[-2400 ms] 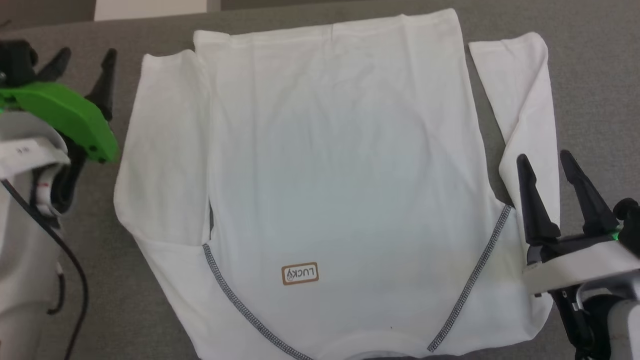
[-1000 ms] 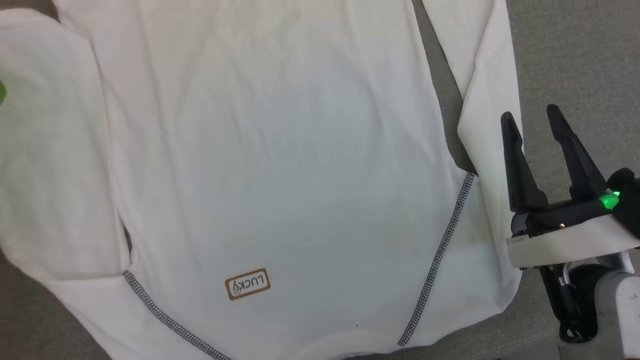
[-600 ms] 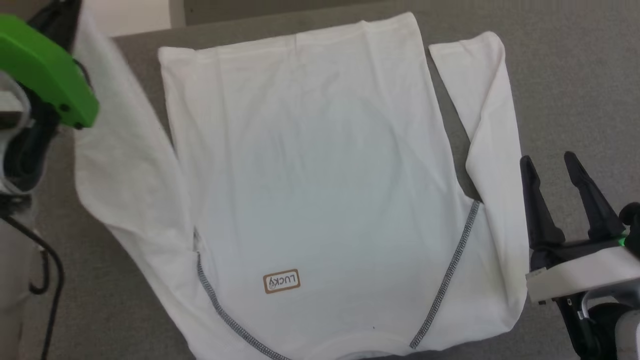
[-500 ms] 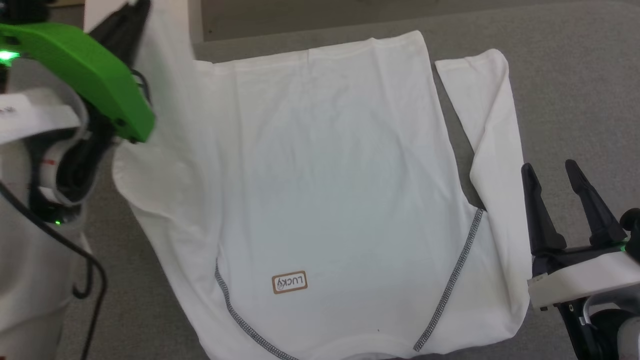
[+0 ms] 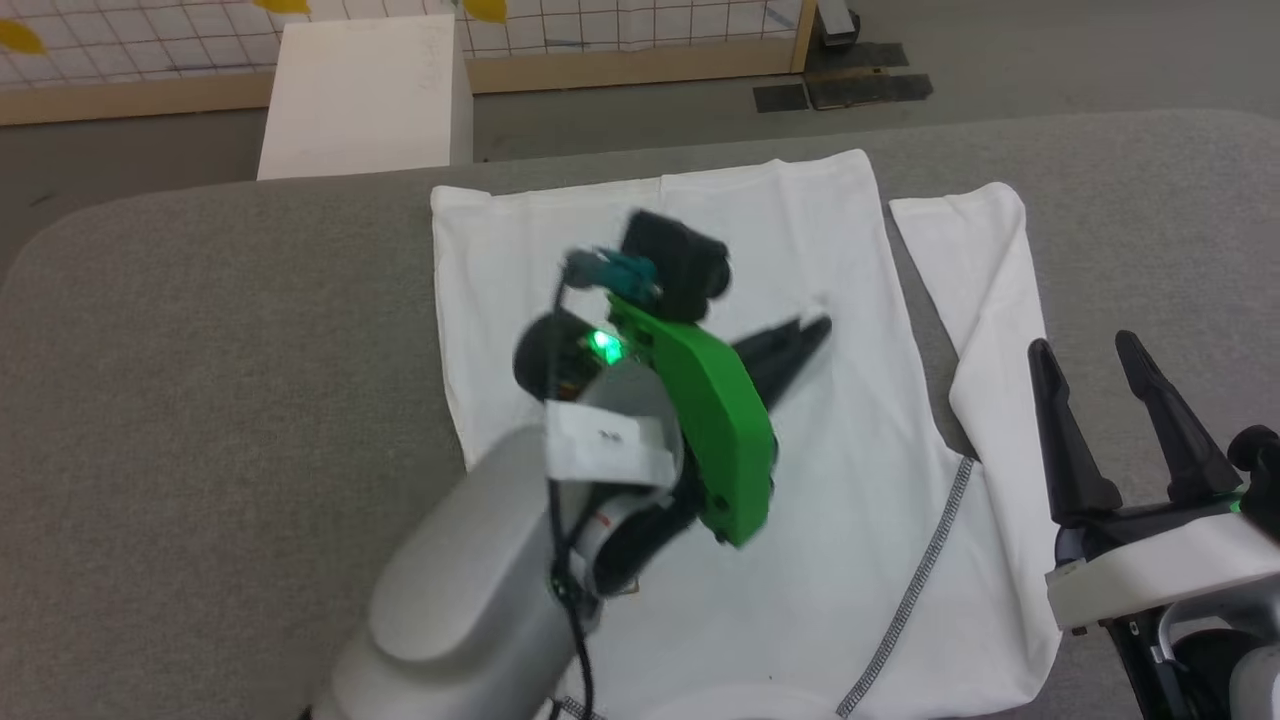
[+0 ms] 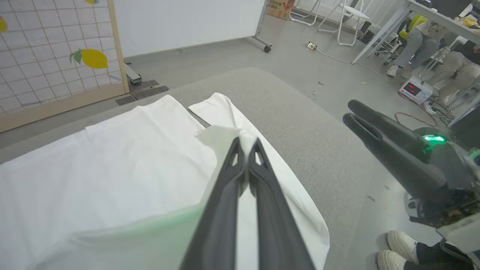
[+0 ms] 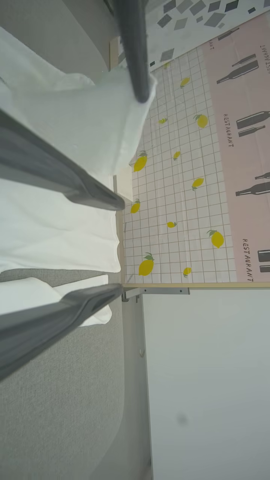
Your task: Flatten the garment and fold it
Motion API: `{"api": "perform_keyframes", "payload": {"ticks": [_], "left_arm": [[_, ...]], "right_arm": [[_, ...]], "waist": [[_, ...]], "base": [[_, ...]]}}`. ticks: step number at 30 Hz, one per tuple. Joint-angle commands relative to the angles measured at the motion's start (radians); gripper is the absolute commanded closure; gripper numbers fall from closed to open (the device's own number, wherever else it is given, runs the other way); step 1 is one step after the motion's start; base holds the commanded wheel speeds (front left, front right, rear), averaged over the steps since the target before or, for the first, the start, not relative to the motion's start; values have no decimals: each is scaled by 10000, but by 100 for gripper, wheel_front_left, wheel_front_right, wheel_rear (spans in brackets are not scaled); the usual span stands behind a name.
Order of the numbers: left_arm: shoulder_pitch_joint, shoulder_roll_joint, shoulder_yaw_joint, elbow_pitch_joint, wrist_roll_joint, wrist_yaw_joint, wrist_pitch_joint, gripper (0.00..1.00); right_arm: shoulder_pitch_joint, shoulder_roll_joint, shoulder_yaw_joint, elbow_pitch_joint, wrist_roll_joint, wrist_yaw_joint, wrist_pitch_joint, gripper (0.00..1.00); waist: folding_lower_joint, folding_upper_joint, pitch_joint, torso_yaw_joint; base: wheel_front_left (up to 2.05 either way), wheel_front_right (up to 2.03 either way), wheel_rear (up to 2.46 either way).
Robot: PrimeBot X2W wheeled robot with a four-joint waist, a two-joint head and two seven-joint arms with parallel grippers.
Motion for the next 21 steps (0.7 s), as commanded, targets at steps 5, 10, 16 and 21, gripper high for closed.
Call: {"api": "perform_keyframes", "payload": {"ticks": [5,10,16,21], "left_arm": [[1094,-318,-1328,1533,450,-230,-415,100],[1745,-458,-2162,2759,534,-401,-664,100],[2105,-530,-2870,3938,547,-625,-700,100],[2081,-593,-2965,4306,163,-823,-1126,17]], "right_arm": [[102,44,-19,12,-1,-15,0,0],[130,19,-26,57,25,-15,-19,0],[160,-14,22,70,16,-15,33,0],[98,-55,126,92,46,-15,81,0]], "waist": [[2,-1,239,-700],[2,-1,296,-876],[2,-1,310,-816],[2,-1,295,-640]], "base": [[0,0,0],[0,0,0],[0,0,0],[0,0,0]]}}
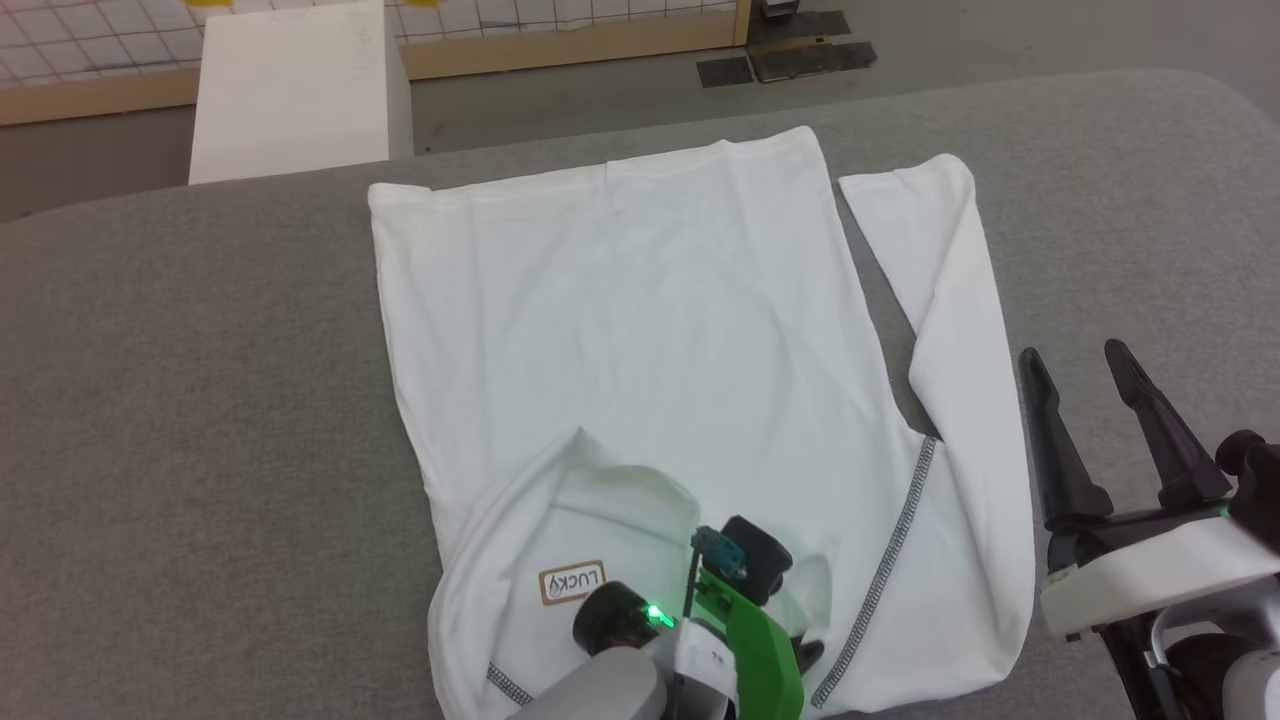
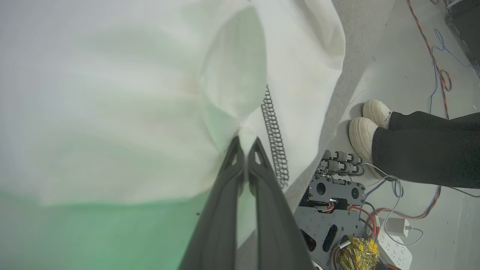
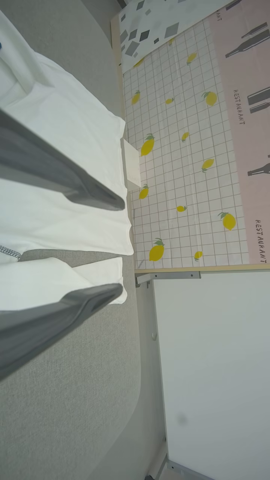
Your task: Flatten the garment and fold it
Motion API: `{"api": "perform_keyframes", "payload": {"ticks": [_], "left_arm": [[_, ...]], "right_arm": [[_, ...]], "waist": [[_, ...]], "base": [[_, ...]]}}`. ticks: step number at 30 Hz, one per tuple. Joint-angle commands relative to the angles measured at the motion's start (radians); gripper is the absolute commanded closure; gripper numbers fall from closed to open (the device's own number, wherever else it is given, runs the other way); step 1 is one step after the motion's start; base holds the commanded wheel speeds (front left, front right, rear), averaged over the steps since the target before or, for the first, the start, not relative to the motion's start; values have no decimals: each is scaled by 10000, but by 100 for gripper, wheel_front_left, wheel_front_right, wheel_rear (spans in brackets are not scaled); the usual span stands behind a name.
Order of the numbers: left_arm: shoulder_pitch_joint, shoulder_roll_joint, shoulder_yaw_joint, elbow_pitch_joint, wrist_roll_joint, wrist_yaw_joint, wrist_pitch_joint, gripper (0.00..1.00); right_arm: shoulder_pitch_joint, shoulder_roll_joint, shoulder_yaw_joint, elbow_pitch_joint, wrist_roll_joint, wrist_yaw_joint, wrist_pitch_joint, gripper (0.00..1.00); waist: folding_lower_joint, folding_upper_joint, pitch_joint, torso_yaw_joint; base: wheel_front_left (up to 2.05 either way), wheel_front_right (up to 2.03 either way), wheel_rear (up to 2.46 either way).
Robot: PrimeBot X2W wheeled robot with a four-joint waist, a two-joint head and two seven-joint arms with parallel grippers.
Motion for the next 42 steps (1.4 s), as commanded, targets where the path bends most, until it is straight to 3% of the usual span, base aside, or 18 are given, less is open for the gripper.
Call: {"api": "perform_keyframes", "payload": {"ticks": [1,10,18,24,27,32,42], "left_arm": [[1,-69,91,-66,-240,-75,-219,0],[-289,22,1932,-1863,-913,352,-2926,0],[3,1308,4193,-2700,-244,1386,-5727,0],[361,2350,5345,-2652,832,2034,-6480,0],[529,2604,5995,-2777,1444,2236,-6542,0],[862,2451,6826,-3380,2305,2151,-6549,0],[955,1821,7701,-4242,3160,1584,-6552,0]], "right_arm": [[37,-32,15,30,28,-15,47,0],[110,-113,-135,16,37,-15,145,0],[-232,-338,-379,329,157,-15,143,0],[-1083,-586,-735,1127,207,-15,323,0],[-1842,-789,-1003,1841,256,-15,534,0],[-3397,-1088,-1664,3356,336,-15,1202,0],[-7188,-1764,-3096,6479,-143,-15,3353,0]], "waist": [[1,0,-31,103],[1,0,-60,590],[1,0,168,982],[1,0,633,1136],[1,0,1011,1184],[1,0,1782,1365],[1,0,3556,1951]], "base": [[0,0,0],[0,0,0],[0,0,0],[0,0,0],[0,0,0],[0,0,0],[0,0,0]]}}
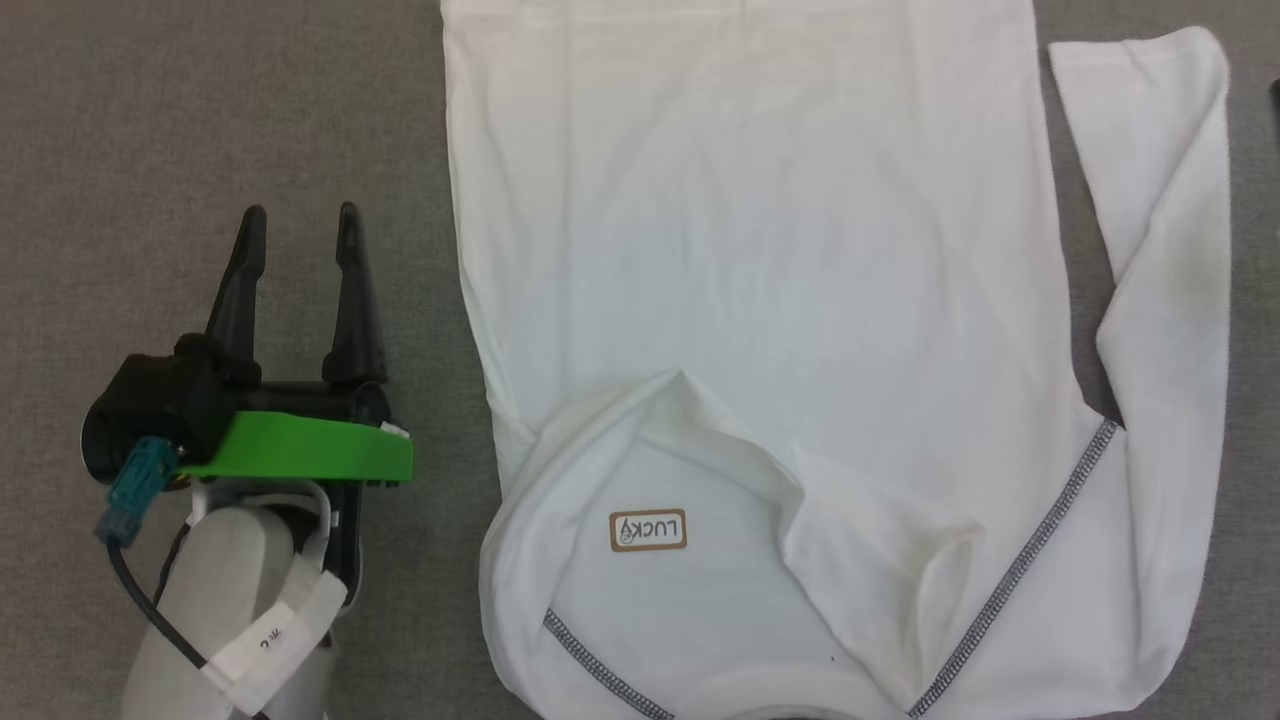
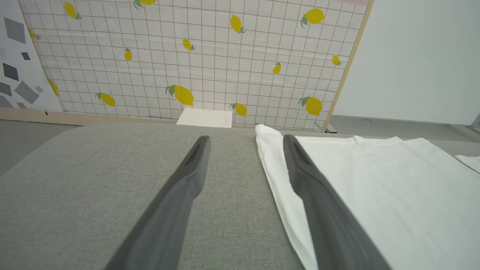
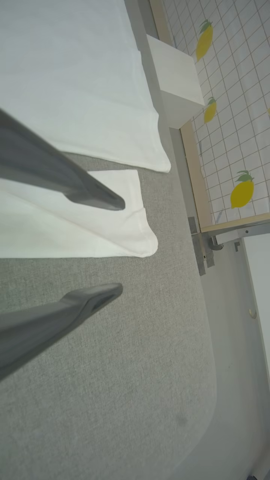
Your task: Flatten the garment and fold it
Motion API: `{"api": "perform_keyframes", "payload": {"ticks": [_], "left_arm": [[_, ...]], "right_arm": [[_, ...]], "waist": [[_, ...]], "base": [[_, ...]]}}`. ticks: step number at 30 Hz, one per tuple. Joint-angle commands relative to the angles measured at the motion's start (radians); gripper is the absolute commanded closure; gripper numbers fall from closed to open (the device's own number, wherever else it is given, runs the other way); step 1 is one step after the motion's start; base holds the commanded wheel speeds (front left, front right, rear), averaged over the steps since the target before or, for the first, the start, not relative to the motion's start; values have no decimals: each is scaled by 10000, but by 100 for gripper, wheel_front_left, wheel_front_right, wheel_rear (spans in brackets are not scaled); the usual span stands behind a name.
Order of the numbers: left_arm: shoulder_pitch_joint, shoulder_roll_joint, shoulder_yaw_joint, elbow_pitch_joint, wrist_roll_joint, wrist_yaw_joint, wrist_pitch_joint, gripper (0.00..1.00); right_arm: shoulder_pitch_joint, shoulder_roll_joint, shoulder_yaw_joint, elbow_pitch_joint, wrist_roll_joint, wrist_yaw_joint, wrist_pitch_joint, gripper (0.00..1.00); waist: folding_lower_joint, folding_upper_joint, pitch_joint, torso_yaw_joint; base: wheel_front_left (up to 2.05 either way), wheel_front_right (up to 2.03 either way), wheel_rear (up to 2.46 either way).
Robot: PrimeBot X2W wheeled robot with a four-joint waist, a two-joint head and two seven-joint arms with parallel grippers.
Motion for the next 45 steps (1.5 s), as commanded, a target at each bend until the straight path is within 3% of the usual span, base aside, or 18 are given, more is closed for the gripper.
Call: {"api": "perform_keyframes", "payload": {"ticks": [1,7,13,14,15,17,18,22,31,37,45], "left_arm": [[2,-154,101,-106,197,-112,-44,0],[-156,-635,495,-470,559,-448,-44,0],[-166,-944,857,-633,868,-762,-45,0],[-161,-997,913,-640,897,-799,-45,0],[-155,-1057,976,-646,931,-851,-45,0],[-143,-1134,1097,-630,1005,-958,-45,0],[-138,-1168,1147,-620,1045,-1000,-45,0],[-92,-1324,1299,-520,1239,-1158,-45,0],[321,-1617,1597,-27,1451,-1420,-45,0],[950,-1719,1712,401,1478,-1485,-45,0],[1523,-1799,1673,751,1368,-1587,-45,0]], "right_arm": [[-396,-91,-226,298,-212,-15,216,0],[-1787,-291,-1220,1084,-921,-15,1034,0],[-2536,-354,-1523,1454,-1608,-15,1929,0],[-2573,-346,-1485,1451,-1647,-15,2037,5],[-2607,-340,-1443,1427,-1674,-15,2140,53],[-2556,-374,-1281,1366,-1757,-15,2352,78],[-2514,-384,-1231,1328,-1763,-15,2415,100],[-2154,-538,-1020,1072,-1808,-15,2405,100],[-480,-1052,-518,-531,-1438,-15,1047,100],[1052,-1154,56,-2960,-1008,-15,1116,100],[2902,-798,1381,-6863,-751,-15,2566,100]], "waist": [[-1,0,958,558],[-1,0,1713,960],[-1,0,2138,1096],[-1,0,2156,1100],[-1,0,2172,1103],[-1,0,2159,1091],[-1,0,2130,1076],[-1,0,1826,1003],[-1,0,244,819],[-1,0,-1005,763],[-1,0,-2099,899]], "base": [[0,0,0],[0,0,0],[0,0,0],[0,0,0],[0,0,0],[0,0,0],[0,0,0],[0,0,0],[0,0,0],[0,0,0],[0,0,0]]}}
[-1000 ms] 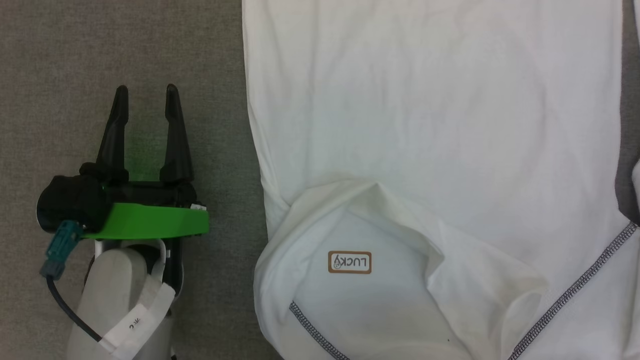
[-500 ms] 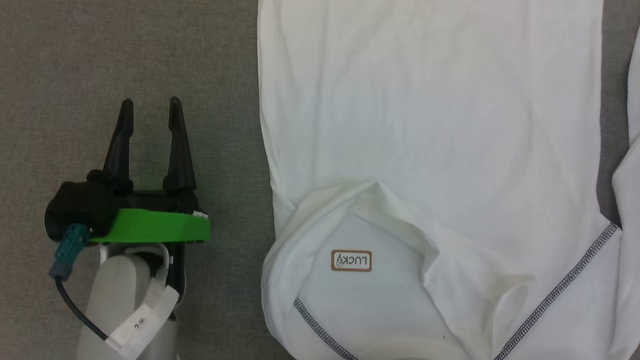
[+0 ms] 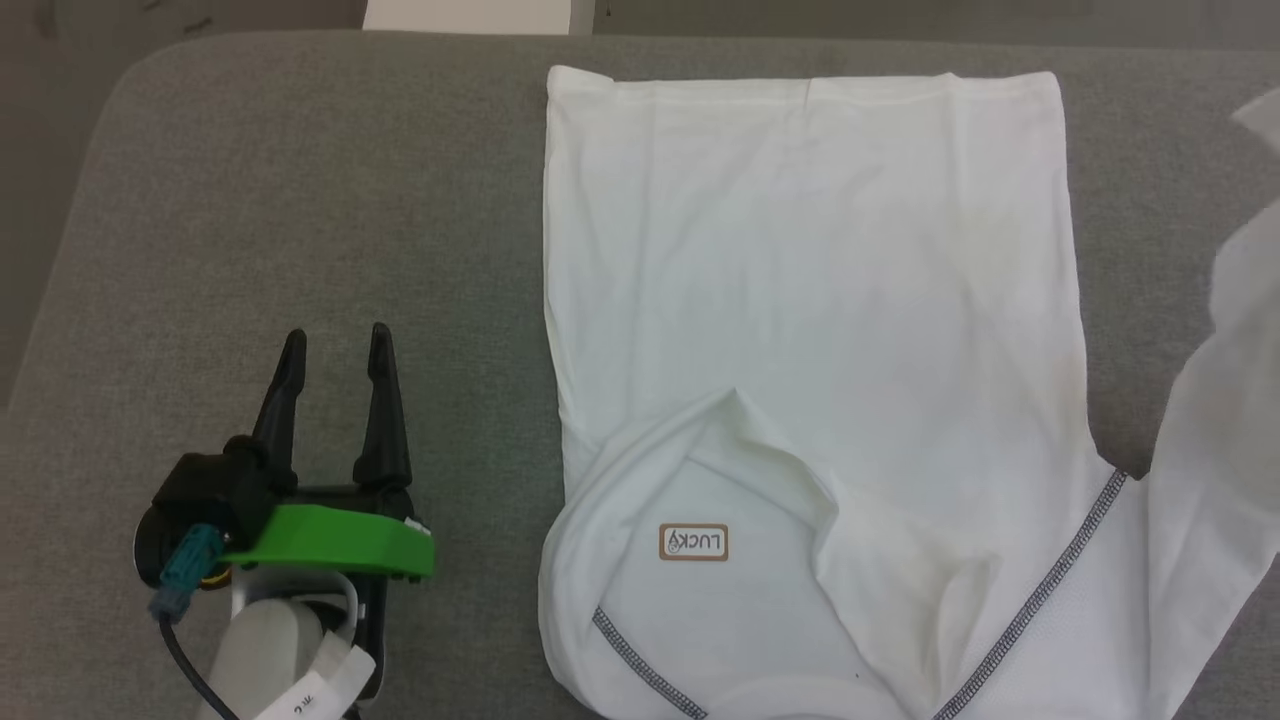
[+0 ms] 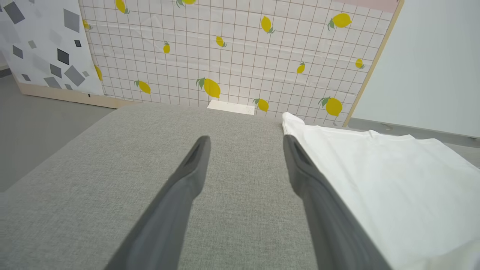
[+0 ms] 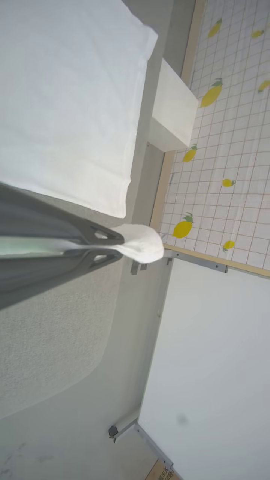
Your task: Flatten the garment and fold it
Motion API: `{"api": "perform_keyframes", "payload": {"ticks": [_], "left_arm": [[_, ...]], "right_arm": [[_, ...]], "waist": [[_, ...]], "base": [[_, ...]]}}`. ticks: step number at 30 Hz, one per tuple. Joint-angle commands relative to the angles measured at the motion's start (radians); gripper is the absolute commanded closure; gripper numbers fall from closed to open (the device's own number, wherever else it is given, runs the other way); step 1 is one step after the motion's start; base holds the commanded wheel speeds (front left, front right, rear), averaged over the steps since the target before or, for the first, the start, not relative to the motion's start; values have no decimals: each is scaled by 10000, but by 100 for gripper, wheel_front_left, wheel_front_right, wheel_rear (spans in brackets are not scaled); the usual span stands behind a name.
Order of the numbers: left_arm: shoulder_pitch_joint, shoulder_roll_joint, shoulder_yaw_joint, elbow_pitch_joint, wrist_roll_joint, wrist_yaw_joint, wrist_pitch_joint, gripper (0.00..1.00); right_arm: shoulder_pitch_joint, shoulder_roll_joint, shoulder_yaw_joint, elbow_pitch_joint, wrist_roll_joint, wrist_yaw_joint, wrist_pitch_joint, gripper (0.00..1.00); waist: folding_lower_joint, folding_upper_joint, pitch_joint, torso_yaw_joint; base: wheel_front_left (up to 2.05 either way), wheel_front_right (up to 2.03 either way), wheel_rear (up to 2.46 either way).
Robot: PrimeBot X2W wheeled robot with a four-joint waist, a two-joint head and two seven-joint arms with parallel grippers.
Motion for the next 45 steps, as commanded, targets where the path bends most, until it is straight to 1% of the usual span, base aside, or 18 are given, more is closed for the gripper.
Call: {"api": "perform_keyframes", "payload": {"ticks": [1,5,9,12,15,19,23,26,33,34,35,36,39,41,45], "left_arm": [[211,-41,-9,62,-79,-75,-45,0],[420,-64,-1,177,-144,-111,-45,0],[581,-89,-31,207,-175,-110,-45,0],[652,-106,-78,178,-195,-86,-45,0],[642,-119,-130,172,-230,-89,-45,0],[556,-132,-202,187,-279,-121,-45,0],[437,-148,-202,219,-358,-150,-45,0],[442,-162,-181,228,-393,-139,-45,0],[459,-181,-103,224,-410,-108,-45,0],[462,-183,-91,232,-409,-106,-45,0],[463,-185,-85,237,-407,-106,-45,0],[465,-186,-80,245,-405,-107,-45,0],[486,-190,-40,266,-403,-103,-45,0],[516,-190,-10,292,-392,-104,-45,0],[542,-114,30,377,-363,-122,-45,0]], "right_arm": [[314,155,363,-471,48,-15,230,100],[799,357,1768,-1410,148,-15,616,100],[873,515,3578,-1515,241,-15,705,100],[760,668,4940,-1021,328,-15,646,100],[620,896,6263,-155,510,-15,424,100],[541,1126,7662,1163,658,-15,147,100],[626,1229,8571,2433,883,-15,-72,100],[782,1235,9013,3322,1039,-15,-221,100],[1072,1227,9500,4660,1330,-15,-441,100],[1093,1257,9534,4776,1410,-15,-474,80],[1103,1286,9559,4806,1482,-15,-501,55],[1126,1340,9532,4804,1614,-15,-543,0],[1198,1568,9092,4551,1899,-15,-897,0],[1268,1748,8604,4206,2004,-15,-1332,0],[1507,2078,7417,3222,2003,-15,-2523,0]], "waist": [[1,0,-800,78],[1,0,-1097,159],[1,0,-1289,206],[1,0,-1351,238],[1,0,-1346,327],[1,0,-1241,477],[1,0,-1101,595],[1,0,-1029,606],[1,0,-977,449],[1,0,-990,393],[1,0,-1000,352],[1,0,-1020,293],[1,0,-1092,117],[1,0,-1146,-10],[1,0,-1191,-322]], "base": [[0,0,0],[0,0,0],[0,0,0],[0,0,0],[0,0,0],[0,0,0],[0,0,0],[0,0,0],[0,0,0],[0,0,0],[0,0,0],[0,0,0],[0,0,0],[0,0,0],[0,0,0]]}}
